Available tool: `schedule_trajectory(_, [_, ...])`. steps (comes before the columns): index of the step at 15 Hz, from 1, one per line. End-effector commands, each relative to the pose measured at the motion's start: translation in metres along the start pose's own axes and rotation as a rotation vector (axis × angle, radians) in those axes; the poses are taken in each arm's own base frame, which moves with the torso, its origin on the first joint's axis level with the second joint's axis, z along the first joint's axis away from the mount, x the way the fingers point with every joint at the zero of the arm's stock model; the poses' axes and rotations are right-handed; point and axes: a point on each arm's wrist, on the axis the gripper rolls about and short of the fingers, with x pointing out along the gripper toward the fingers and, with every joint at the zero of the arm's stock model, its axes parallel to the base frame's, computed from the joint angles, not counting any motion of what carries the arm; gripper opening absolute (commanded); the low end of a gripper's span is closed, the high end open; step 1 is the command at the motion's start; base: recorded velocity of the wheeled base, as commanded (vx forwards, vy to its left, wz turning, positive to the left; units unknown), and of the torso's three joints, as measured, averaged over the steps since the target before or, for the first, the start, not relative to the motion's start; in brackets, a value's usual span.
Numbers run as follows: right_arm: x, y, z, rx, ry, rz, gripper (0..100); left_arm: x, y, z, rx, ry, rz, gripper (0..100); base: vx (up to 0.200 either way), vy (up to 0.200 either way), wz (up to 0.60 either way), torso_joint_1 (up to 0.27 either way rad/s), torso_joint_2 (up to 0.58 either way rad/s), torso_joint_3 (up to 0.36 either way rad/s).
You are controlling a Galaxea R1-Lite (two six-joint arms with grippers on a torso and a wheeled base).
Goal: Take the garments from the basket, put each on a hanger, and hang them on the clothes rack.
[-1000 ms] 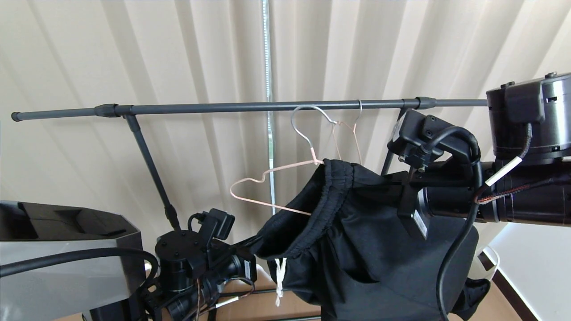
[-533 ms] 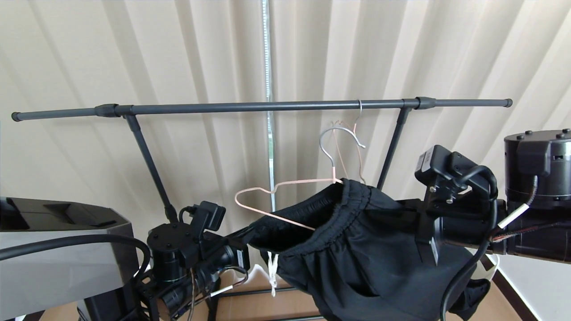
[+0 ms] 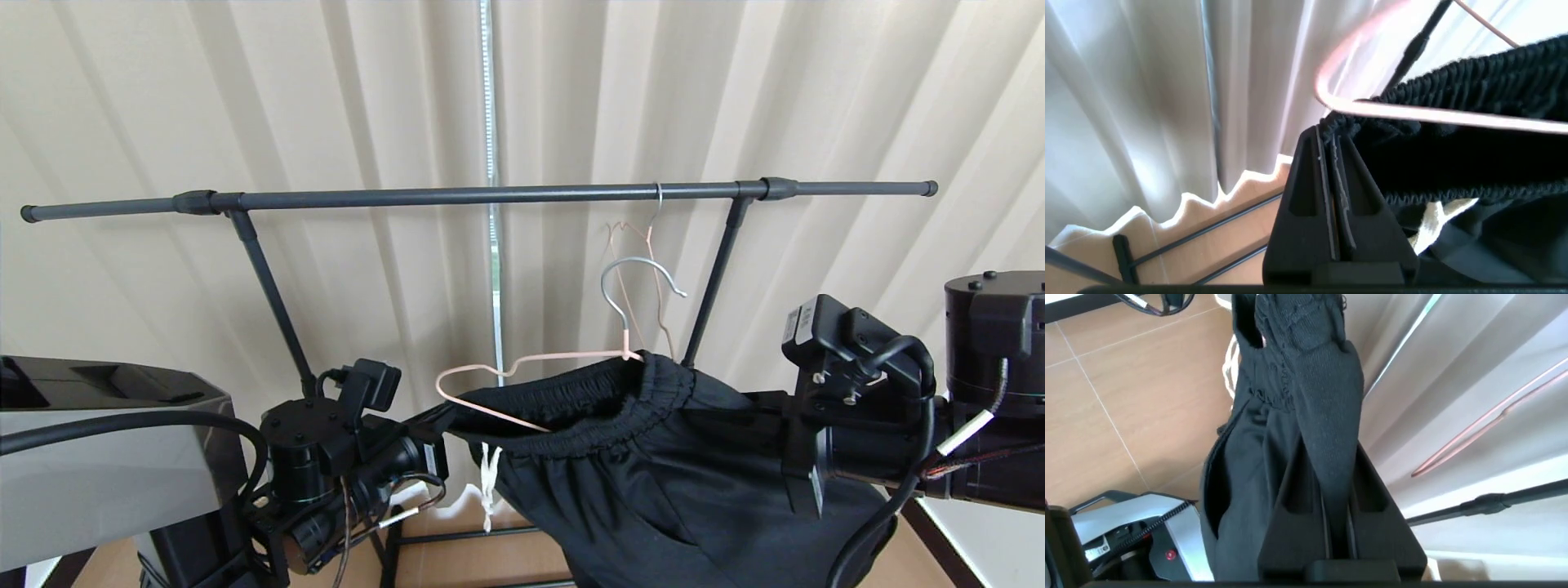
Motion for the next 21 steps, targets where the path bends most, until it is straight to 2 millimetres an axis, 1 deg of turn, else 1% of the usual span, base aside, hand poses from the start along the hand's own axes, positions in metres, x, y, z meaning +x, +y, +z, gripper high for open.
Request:
schedule_trajectory(1, [-0.003,0.001,-0.001,-0.001,-0.004,-0.001,0,0.001,0.003,0.002,-0.002,-0.009,0.008,0,0.000,0.000,0.00,0.000,0.00,0.000])
schedule_trajectory(2, [-0.003,0.001,-0.001,-0.001,-0.004,-0.001,0,0.001,0.003,0.002,-0.002,-0.009,0.008,0,0.000,0.000,0.00,0.000,0.00,0.000])
schedule_trajectory(3, [-0.005,0.003,-0.004,0.000,0.004,0.000,0,0.003,0.009,0.006,-0.006,-0.026,0.027,0,0.000,0.000,0.00,0.000,0.00,0.000])
schedule_trajectory(4, [-0.005,0.003,-0.004,-0.002,0.004,0.000,0,0.003,0.010,0.006,-0.007,-0.028,0.031,0,0.000,0.000,0.00,0.000,0.00,0.000])
schedule_trajectory(7, [-0.004,0.004,-0.009,0.000,0.023,0.003,0,0.000,0.009,0.014,-0.005,-0.057,0.028,0,0.000,0.000,0.00,0.000,0.00,0.000])
schedule_trajectory(13, [-0.003,0.006,-0.016,-0.062,0.052,0.008,0,-0.005,0.007,0.025,-0.004,-0.095,0.022,0,0.000,0.000,0.00,0.000,0.00,0.000])
schedule_trajectory(14, [-0.003,0.005,-0.017,-0.062,0.058,0.000,0,-0.009,0.005,0.034,-0.003,-0.130,0.016,0,0.000,0.000,0.00,0.000,0.00,0.000])
schedule_trajectory(15, [-0.003,0.005,-0.018,-0.061,0.060,-0.002,0,-0.010,0.005,0.036,-0.003,-0.136,0.015,0,0.000,0.000,0.00,0.000,0.00,0.000])
schedule_trajectory(16, [-0.003,0.002,-0.019,-0.072,0.072,-0.030,0,-0.013,0.004,0.040,-0.002,-0.151,0.012,0,0.000,0.000,0.00,0.000,0.00,0.000])
schedule_trajectory(19, [0.005,-0.003,-0.024,-0.084,0.138,-0.112,0,-0.016,0.003,0.043,0.001,-0.160,0.010,0,0.000,0.000,0.00,0.000,0.00,0.000])
schedule_trajectory(21, [0.008,-0.003,-0.027,-0.081,0.159,-0.119,0,-0.018,0.002,0.045,0.021,-0.151,0.011,0,0.000,0.000,0.00,0.000,0.00,0.000])
